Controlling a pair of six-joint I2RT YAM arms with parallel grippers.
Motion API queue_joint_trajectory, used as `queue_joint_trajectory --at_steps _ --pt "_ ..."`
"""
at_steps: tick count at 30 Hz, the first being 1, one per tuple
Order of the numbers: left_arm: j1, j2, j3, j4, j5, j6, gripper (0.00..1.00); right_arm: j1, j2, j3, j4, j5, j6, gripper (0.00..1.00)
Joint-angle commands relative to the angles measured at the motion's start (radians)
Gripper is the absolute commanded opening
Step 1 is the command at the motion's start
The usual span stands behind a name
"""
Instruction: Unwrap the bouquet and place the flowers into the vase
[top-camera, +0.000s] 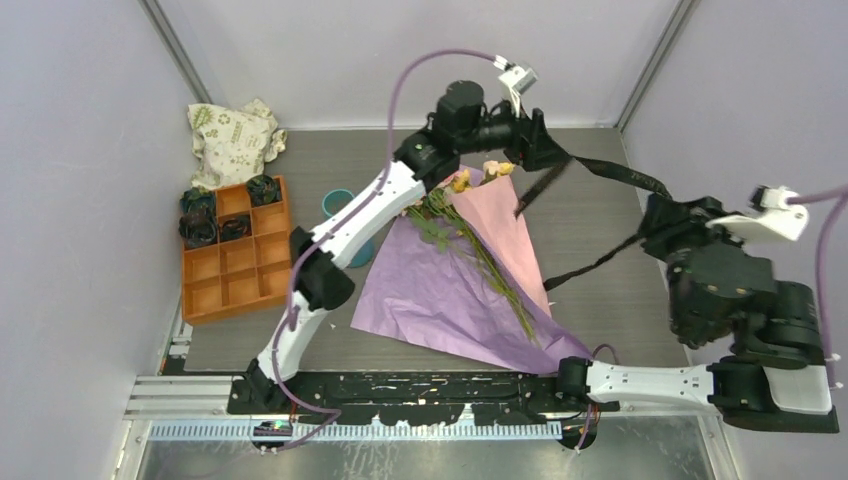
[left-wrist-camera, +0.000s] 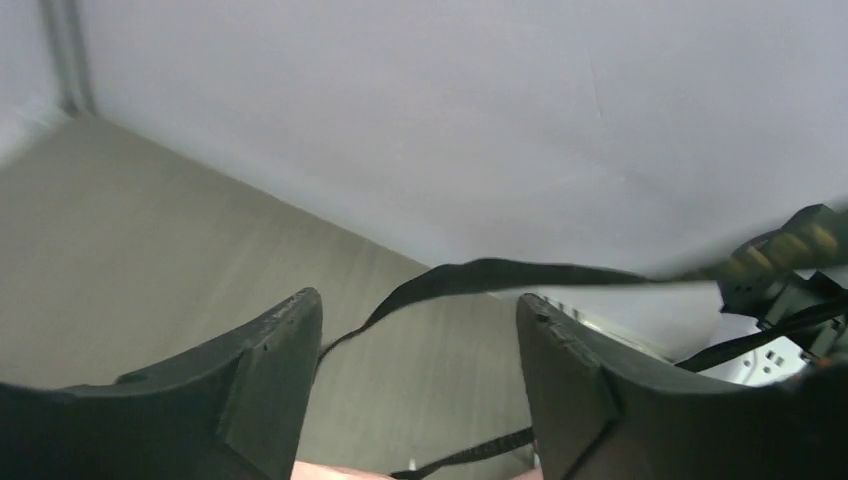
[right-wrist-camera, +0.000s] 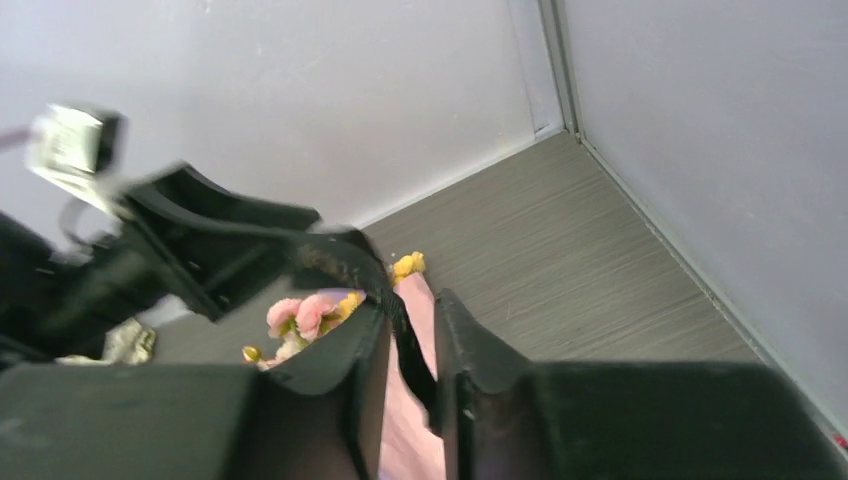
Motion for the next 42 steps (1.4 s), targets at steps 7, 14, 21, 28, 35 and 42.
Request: queue_joint_trajectory --at_steps 7,14,21,28,35,42 --pt "0.005 0.039 -0.17 0.091 0.037 -0.041 0.84 0.005 -0.057 -0.042 0.101 0.101 -0.04 0.78" --pt "-0.002 -0.304 -0.626 0.219 -0.154 0.024 0.82 0.004 0.059 -0.04 0.164 0.023 -0.134 0.99" --pt "-0.036 -0.824 -1.054 0.302 -0.631 0.118 0.81 -0.007 0.269 -0.064 0.081 -0.187 -0.043 0.99" --pt "-0.088 -1.191 -1.229 0.013 -0.94 0.154 0.75 -0.277 0.546 -0.151 0.126 -0.584 -0.033 0.99" --pt "-0.094 -1.436 -1.398 -0.141 -1.049 0.06 0.72 -0.479 0.766 -0.174 0.236 -0.735 -0.117 0.99" --pt "-0.095 -1.462 -1.405 -0.234 -1.11 0.073 0.72 -0.616 0.904 -0.169 0.348 -0.843 -0.183 0.65"
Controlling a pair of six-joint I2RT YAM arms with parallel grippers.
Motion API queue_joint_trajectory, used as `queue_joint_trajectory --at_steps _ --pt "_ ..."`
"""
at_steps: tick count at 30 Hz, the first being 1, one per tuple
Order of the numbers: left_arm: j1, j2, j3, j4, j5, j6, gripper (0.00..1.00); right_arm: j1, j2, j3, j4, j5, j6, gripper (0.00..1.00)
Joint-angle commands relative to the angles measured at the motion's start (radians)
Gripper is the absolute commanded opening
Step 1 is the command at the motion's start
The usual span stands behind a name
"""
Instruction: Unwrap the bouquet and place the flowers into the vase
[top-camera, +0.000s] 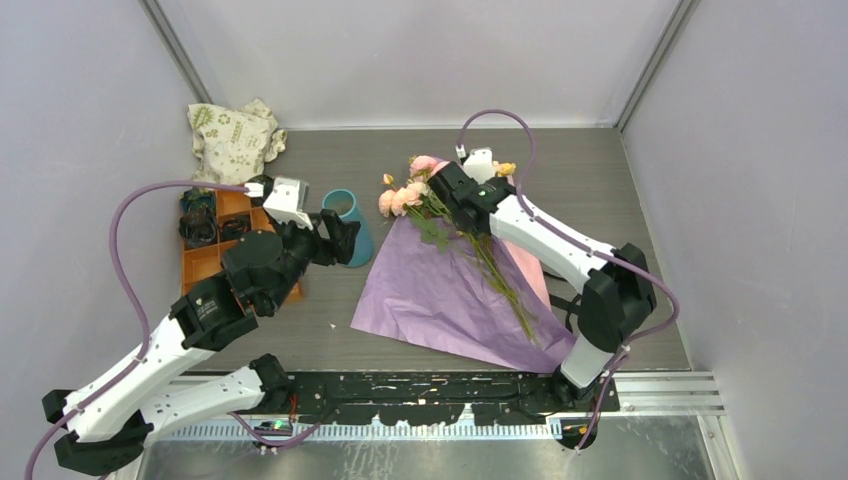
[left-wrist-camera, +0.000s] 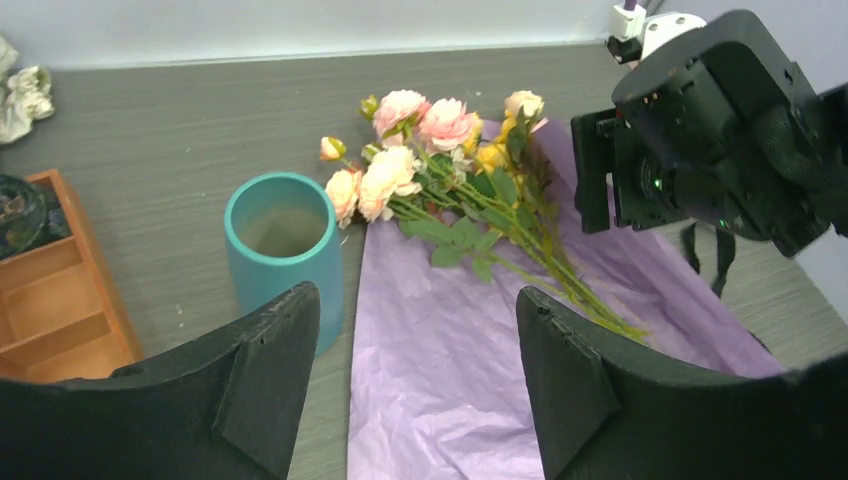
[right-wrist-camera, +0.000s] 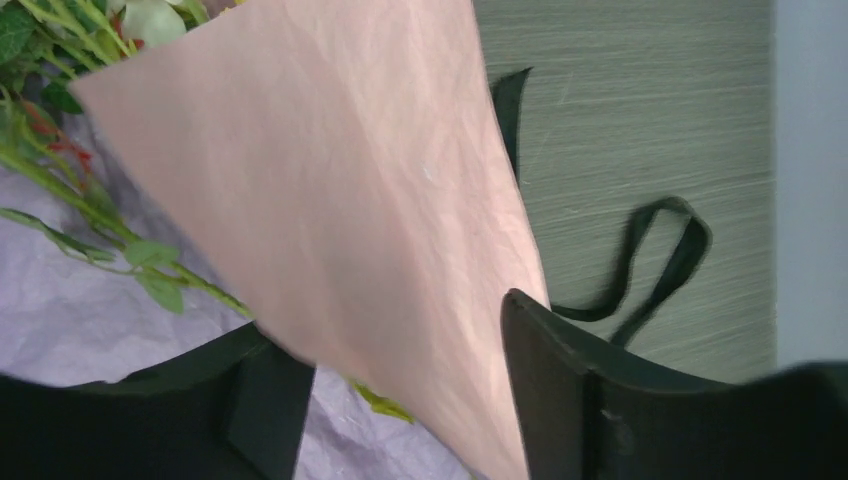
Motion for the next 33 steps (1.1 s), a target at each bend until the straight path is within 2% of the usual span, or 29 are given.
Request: queue_joint_trajectory --at_steps 1,2,3,7,13,16,17,20,22,24,26,30,33 --pt "-0.003 -0.016 0.014 -0.04 -0.057 -0.005 0.72 -0.072 0.048 0.029 0.109 -0.113 -0.049 0.36" --pt "-0.003 -0.016 0.012 -0.039 -0.05 -0.004 0.72 -0.09 0.055 0.03 0.114 -0.116 -0.046 0.12" --pt "-0.004 -0.015 0.008 -0.039 -0.049 -0.002 0.72 -0.106 0.058 0.032 0.115 -0.115 -0.045 0.02" --pt "-0.003 -0.013 -0.004 -0.04 -0.066 0.001 0.72 -0.199 0.024 0.028 0.107 -0.095 -0.04 0.01" --pt "-0.004 0.018 -0.008 -0.032 -0.064 0.003 0.72 -0.456 -0.014 -0.009 0.059 -0.135 0.022 0.01" --pt "-0.004 0.047 -0.005 -0.028 -0.061 0.003 0.72 -0.578 0.006 -0.029 0.046 -0.16 0.071 0.14" --pt "-0.003 0.056 -0.005 -0.028 -0.059 0.002 0.72 -0.613 0.018 -0.032 0.041 -0.168 0.082 0.27" --pt "-0.004 0.084 0.0 -0.031 -0.061 -0.003 0.72 -0.678 0.045 -0.023 0.031 -0.179 0.112 0.53" --pt "-0.004 0.105 0.004 -0.037 -0.068 -0.006 0.72 -0.683 0.041 -0.01 0.029 -0.173 0.128 0.62" --pt "-0.003 0.131 0.015 -0.058 -0.072 -0.011 0.73 -0.683 0.014 0.003 0.037 -0.18 0.133 0.63" --pt "-0.003 0.158 0.037 -0.089 -0.08 -0.024 0.73 -0.681 -0.029 0.016 0.037 -0.183 0.134 0.72" --pt "-0.004 0.179 0.059 -0.128 -0.135 -0.051 0.74 -0.641 -0.167 0.031 0.073 -0.206 0.089 0.82" --pt "-0.003 0.157 0.052 -0.131 -0.183 -0.065 0.76 -0.545 -0.288 0.035 0.142 -0.244 0.015 0.8"
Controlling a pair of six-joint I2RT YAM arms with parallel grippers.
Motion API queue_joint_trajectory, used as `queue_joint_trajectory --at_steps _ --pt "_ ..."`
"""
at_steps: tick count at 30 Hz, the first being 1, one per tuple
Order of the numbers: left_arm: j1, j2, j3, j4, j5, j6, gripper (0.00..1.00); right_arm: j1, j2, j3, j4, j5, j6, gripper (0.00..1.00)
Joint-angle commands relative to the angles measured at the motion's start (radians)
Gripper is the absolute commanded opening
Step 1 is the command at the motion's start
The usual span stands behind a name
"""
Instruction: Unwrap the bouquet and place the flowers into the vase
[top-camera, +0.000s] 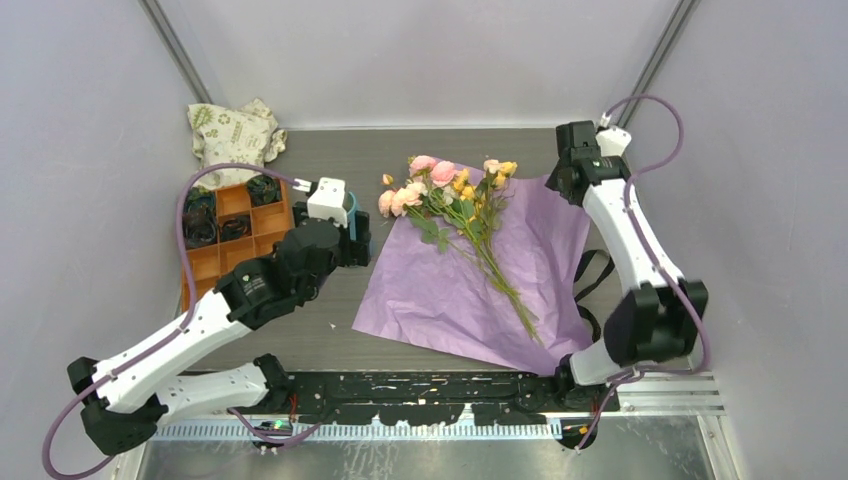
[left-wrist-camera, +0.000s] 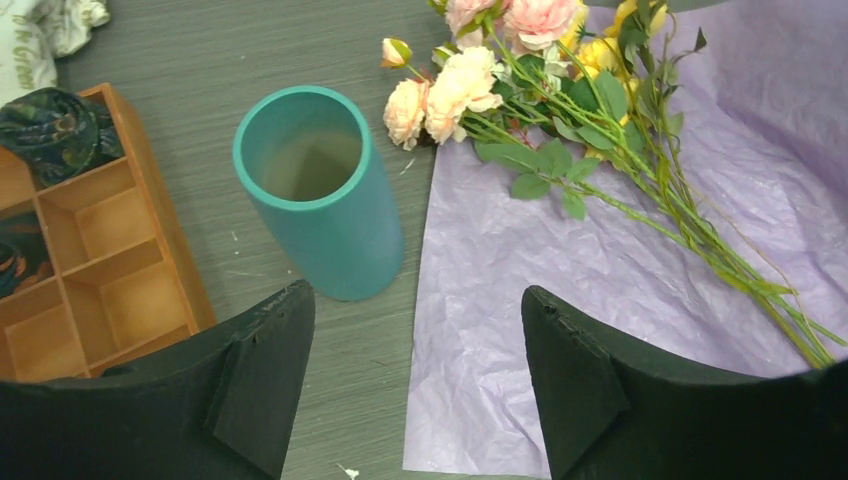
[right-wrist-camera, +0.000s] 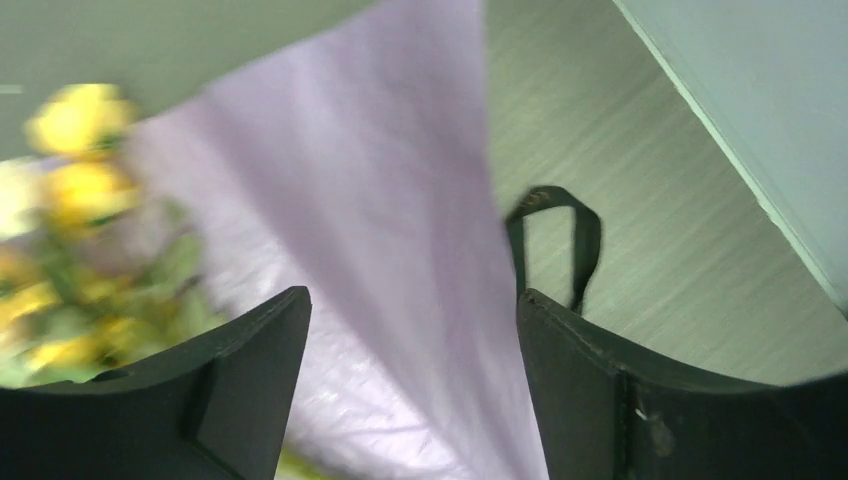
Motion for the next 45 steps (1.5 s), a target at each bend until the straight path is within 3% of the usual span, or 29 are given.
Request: queue_joint_trajectory --at_steps 1,7,12,16,31,37,41,45 --pt "-0.001 -0.046 0.042 -0.003 -0.096 -0.037 0.77 0.137 -0.235 0.078 0.1 -0.054 -0.097 0.75" --pt "-0.001 -0.093 0.042 -0.013 -0.1 -0.051 0.77 0.416 -0.092 0.253 -0.007 -0.185 -0.208 0.7" --pt "-0.001 -0.126 0.042 -0.035 -0.1 -0.055 0.76 0.553 0.116 0.297 -0.03 -0.238 -0.276 0.64" --pt "-0.001 -0.159 0.034 -0.037 -0.11 -0.056 0.76 0.598 0.269 0.333 -0.036 -0.282 -0.307 0.56" --pt "-0.001 -0.178 0.013 -0.04 -0.11 -0.048 0.75 0.619 0.617 0.459 -0.045 -0.246 -0.366 0.6" --pt "-0.001 -0.197 0.016 -0.046 -0.109 -0.047 0.75 0.62 0.682 0.488 -0.048 -0.26 -0.359 0.41" --pt "-0.001 -0.203 0.026 -0.05 -0.101 -0.049 0.75 0.62 0.677 0.501 -0.053 -0.25 -0.355 0.16" --pt "-0.001 -0.2 0.034 -0.049 -0.083 -0.049 0.75 0.619 0.603 0.502 -0.056 -0.245 -0.347 0.01"
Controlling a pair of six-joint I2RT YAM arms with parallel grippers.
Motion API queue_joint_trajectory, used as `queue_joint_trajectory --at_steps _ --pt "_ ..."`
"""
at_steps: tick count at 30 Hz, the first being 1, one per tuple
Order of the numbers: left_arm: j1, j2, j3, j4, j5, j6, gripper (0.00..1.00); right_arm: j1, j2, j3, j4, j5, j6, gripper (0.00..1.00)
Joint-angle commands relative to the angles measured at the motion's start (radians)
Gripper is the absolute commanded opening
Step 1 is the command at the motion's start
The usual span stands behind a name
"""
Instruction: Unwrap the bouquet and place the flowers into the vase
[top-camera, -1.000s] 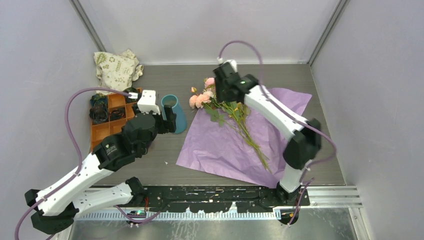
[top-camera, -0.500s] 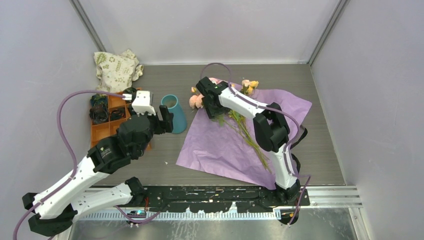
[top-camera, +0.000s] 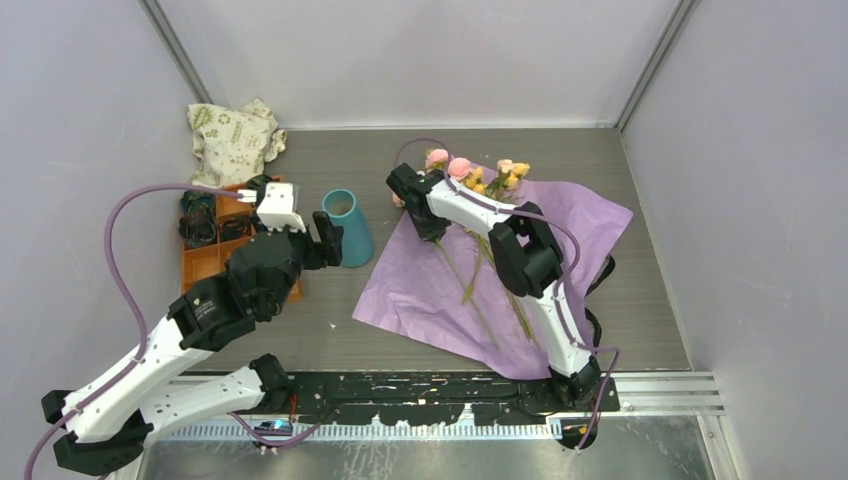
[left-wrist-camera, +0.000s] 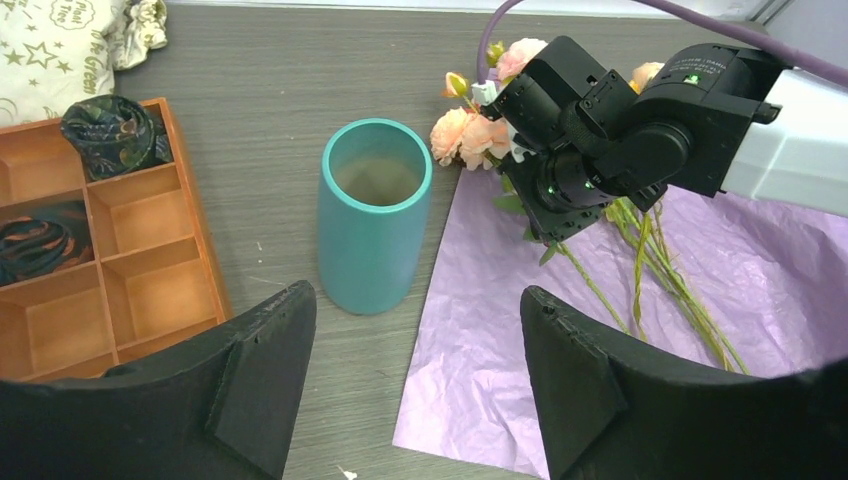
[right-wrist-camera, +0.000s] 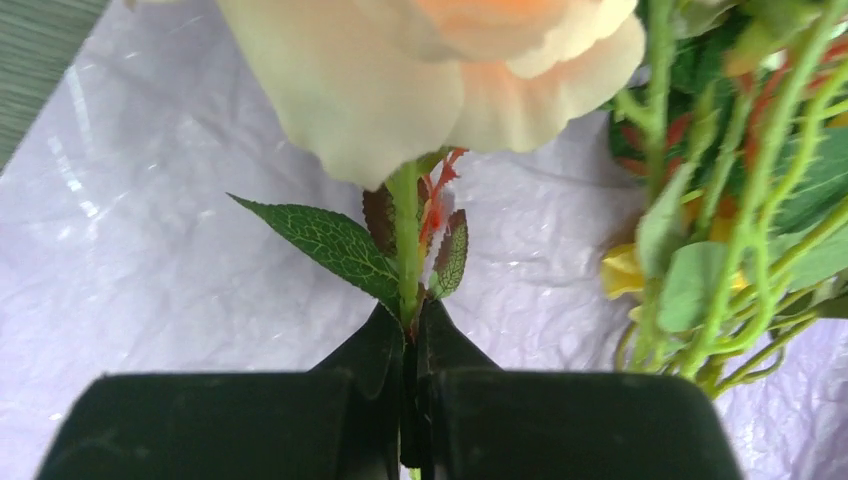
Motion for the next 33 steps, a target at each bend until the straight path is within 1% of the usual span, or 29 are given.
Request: queue_joint_trajectory --at_steps 1,5,11,14,17,20,24,26,29,33 --pt "-0.001 -0.006 0.033 0.011 0.008 -0.001 0.75 -0.001 -0.127 0.039 -0.007 0.013 0.013 0.01" --pt "-0.002 0.005 0.031 0.04 0.067 0.002 0.74 -0.001 -0.257 0.027 0.006 -0.006 0.025 0.01" --pt "-0.001 0.058 0.056 0.069 0.164 -0.037 0.75 -0.002 -0.49 -0.01 0.048 -0.029 0.056 0.01" --pt "-0.001 0.089 0.069 0.104 0.232 -0.066 0.75 -0.002 -0.632 -0.056 0.098 0.034 0.074 0.01" --pt "-0.001 0.156 0.09 0.148 0.318 -0.098 0.75 -0.002 -0.79 -0.094 0.135 0.141 0.091 0.01" --pt "-0.001 0.283 0.178 0.132 0.383 -0.124 0.73 -0.001 -0.943 -0.143 0.177 0.239 0.095 0.01" --pt "-0.002 0.476 0.273 0.113 0.392 -0.174 0.72 -0.001 -1.111 -0.178 0.181 0.315 0.075 0.01" --pt "-0.003 0.565 0.311 0.126 0.409 -0.195 0.75 -0.001 -1.171 -0.183 0.162 0.349 0.069 0.01" --pt "-0.001 0.723 0.398 0.136 0.488 -0.212 0.78 -0.001 -1.245 -0.202 0.146 0.386 0.064 0.01" --pt "0.007 0.957 0.59 0.047 0.536 -0.248 0.78 -0.001 -1.308 -0.243 0.146 0.386 0.067 0.01"
